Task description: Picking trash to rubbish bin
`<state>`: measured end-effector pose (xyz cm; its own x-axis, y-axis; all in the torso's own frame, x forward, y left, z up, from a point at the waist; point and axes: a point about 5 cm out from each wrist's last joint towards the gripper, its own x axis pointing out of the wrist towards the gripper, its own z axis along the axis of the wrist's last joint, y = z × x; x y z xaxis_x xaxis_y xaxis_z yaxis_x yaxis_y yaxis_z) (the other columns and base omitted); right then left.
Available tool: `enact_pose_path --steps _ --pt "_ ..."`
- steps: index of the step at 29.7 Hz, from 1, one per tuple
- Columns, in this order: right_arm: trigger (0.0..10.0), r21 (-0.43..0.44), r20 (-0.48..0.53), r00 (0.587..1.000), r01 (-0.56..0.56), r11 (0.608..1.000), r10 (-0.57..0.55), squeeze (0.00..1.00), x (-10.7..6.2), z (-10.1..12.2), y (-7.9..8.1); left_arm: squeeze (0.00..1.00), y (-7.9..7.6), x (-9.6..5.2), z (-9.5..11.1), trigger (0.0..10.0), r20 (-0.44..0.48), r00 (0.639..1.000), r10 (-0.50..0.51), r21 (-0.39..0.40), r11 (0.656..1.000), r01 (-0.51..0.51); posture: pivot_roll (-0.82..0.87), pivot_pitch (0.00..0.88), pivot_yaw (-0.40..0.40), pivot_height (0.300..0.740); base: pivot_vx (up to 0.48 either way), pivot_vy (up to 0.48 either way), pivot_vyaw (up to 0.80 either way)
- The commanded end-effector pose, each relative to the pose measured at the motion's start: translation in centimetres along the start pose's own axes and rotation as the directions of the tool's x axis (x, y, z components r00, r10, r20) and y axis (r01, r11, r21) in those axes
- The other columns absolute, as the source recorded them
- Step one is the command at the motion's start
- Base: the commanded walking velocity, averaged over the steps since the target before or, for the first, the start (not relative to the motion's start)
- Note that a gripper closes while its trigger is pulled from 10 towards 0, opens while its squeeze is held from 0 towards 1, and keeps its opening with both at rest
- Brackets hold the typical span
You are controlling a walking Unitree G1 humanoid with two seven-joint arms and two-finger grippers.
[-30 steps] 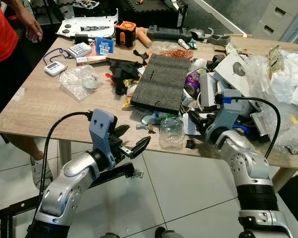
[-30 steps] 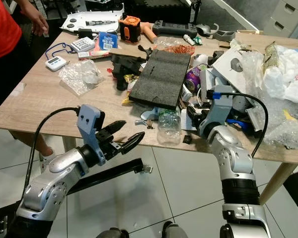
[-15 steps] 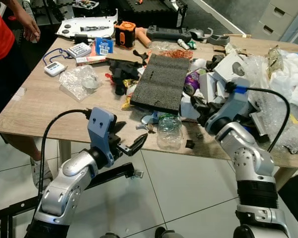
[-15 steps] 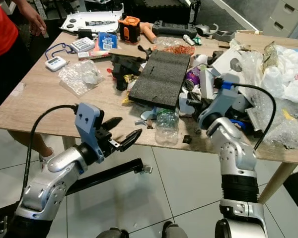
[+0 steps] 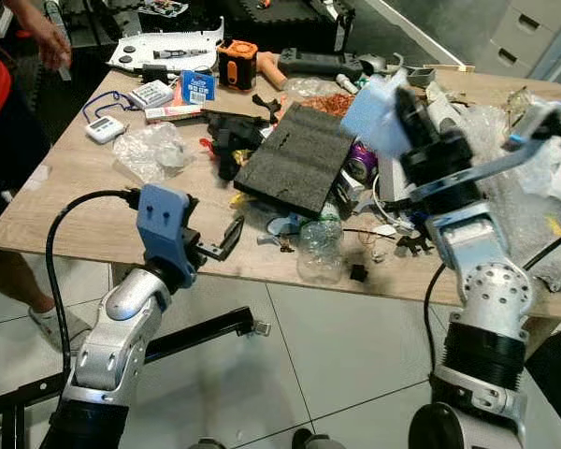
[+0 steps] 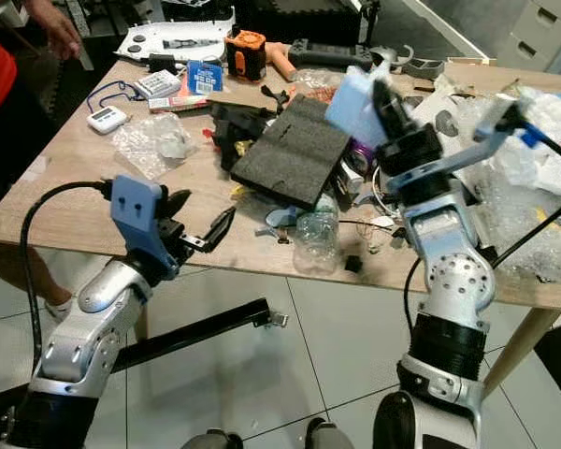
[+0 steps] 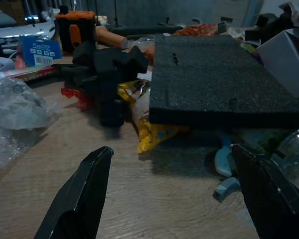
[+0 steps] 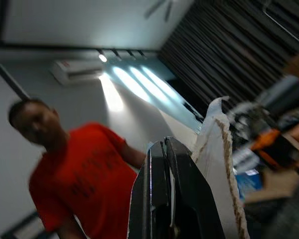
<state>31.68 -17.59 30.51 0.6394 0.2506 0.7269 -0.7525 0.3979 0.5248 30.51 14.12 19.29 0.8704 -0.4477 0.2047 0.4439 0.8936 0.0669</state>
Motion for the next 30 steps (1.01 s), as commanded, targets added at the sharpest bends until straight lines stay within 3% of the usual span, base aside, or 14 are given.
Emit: enact_pose_path --steps 1,8,12,20,22,23,26,28,29,30 --pt "0.0 0.013 0.053 0.997 -0.064 0.998 0.063 0.0 0.1 0.9 1.1 0.0 0.0 -0.1 -0.4 10.0 -0.004 1.0 0.014 -0.011 1.0 -0.014 0.02 0.167 -0.005 0.74 0.0 0.0 0.0" --pt "0.0 0.11 0.152 0.98 -0.147 0.983 0.129 0.0 -0.2 2.0 1.9 0.0 -0.1 0.0 -0.4 10.0 0.007 1.0 0.013 -0.02 1.0 -0.013 0.02 0.166 -0.001 0.74 0.0 0.0 0.0" --pt "0.0 0.198 0.221 0.96 -0.218 0.956 0.173 0.0 -0.6 2.9 2.5 0.0 -0.2 0.1 -0.5 10.0 0.015 1.0 0.014 -0.022 1.0 -0.013 0.02 0.165 -0.001 0.74 0.0 0.0 0.0" --pt "0.0 0.187 0.163 0.968 -0.22 0.957 0.191 0.0 -0.6 2.3 2.7 0.0 -0.1 0.1 -0.5 10.0 0.02 1.0 0.018 -0.022 1.0 -0.017 0.02 0.166 -0.002 0.74 0.0 0.0 0.0" --pt "0.0 0.095 0.069 0.991 -0.118 0.988 0.112 0.0 -0.2 1.3 1.9 0.0 0.1 0.1 -0.5 10.0 0.012 0.999 0.04 -0.015 0.999 -0.04 0.02 0.171 -0.001 0.74 0.0 0.0 0.0" --pt "10.0 -0.021 -0.016 0.999 -0.051 0.998 0.051 0.0 0.1 0.3 1.4 0.0 0.6 0.1 -0.6 10.0 0.002 0.997 0.074 -0.009 0.997 -0.074 0.03 0.169 0.006 0.74 0.0 0.0 0.0" --pt "10.0 -0.3 -0.162 0.986 -0.024 0.954 -0.026 0.0 0.4 -2.1 1.2 0.0 1.9 0.4 -0.2 10.0 0.008 0.989 0.149 0.004 0.989 -0.149 0.03 0.171 0.007 0.74 0.0 0.0 0.0" --pt "10.0 -0.384 -0.192 0.981 -0.048 0.922 -0.029 0.0 0.6 -3.0 1.6 0.0 2.4 0.5 0.1 10.0 0.022 0.985 0.173 0.012 0.985 -0.173 0.03 0.173 0.007 0.74 0.0 0.0 0.0" --pt "10.0 -0.384 -0.192 0.981 -0.048 0.922 -0.029 0.0 0.6 -3.0 1.6 0.0 2.4 0.5 0.1 10.0 0.022 0.985 0.173 0.012 0.985 -0.173 0.03 0.173 0.007 0.74 0.0 0.0 0.0" --pt "10.0 -0.451 -0.214 0.975 -0.049 0.891 -0.055 0.0 0.4 -3.7 1.5 0.0 2.5 0.5 0.1 10.0 0.017 0.983 0.182 0.03 0.983 -0.182 0.03 0.173 0.005 0.74 0.0 0.0 0.0"
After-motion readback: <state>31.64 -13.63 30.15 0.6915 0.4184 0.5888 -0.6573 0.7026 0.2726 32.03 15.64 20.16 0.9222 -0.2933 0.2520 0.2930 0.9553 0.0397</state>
